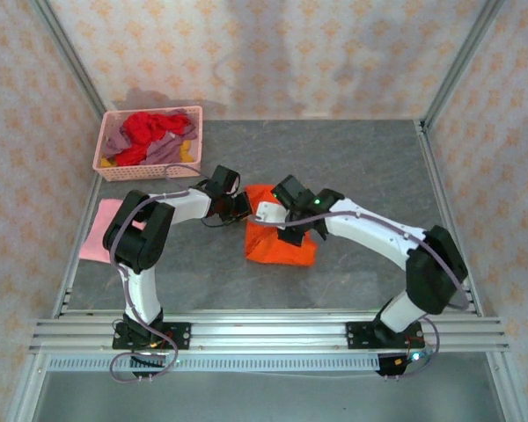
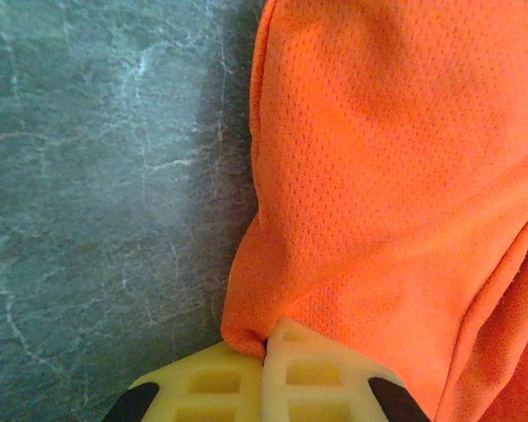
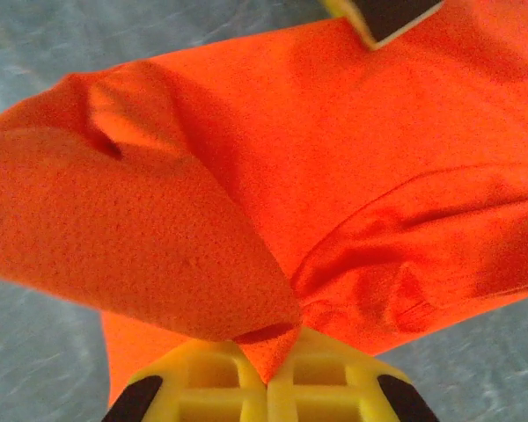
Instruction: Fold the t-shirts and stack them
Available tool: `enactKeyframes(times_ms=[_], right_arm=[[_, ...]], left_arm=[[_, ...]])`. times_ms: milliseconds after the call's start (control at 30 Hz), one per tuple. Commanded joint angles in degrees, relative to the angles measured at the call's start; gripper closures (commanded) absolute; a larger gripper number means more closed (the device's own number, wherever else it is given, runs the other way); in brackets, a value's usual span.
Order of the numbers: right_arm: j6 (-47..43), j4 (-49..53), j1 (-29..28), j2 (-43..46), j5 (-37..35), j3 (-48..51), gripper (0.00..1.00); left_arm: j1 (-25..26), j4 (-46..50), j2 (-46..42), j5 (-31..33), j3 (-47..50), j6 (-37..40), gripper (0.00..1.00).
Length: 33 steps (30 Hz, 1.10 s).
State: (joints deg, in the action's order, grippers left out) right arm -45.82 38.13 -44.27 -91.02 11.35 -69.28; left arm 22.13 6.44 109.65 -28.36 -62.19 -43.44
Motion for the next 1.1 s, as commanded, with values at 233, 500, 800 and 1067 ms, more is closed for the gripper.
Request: enactKeyframes(times_ms=[233, 500, 800, 1067], right_arm=[[-7.0, -4.59, 4.83, -9.11, 0.22, -10.73, 1.0], [-10.63, -3.27, 7.04, -16.6, 1.48, -19.14, 1.0], [-13.28, -0.13, 8.32, -26.21, 1.11, -29.44, 1.0], [-13.05, -1.76, 8.54, -31.91, 1.54, -34.71, 0.99]], left_arm=[[-0.07, 2.62, 2.85, -3.8, 1.79, 1.17, 1.0], [-0.51, 2.42, 3.63, -4.22, 1.73, 1.25, 1.0], [-1.17, 2.01, 4.35, -4.6, 2.01, 1.25, 1.0], [-1.91, 2.09, 4.2, -4.6, 2.32, 1.65, 1.0]])
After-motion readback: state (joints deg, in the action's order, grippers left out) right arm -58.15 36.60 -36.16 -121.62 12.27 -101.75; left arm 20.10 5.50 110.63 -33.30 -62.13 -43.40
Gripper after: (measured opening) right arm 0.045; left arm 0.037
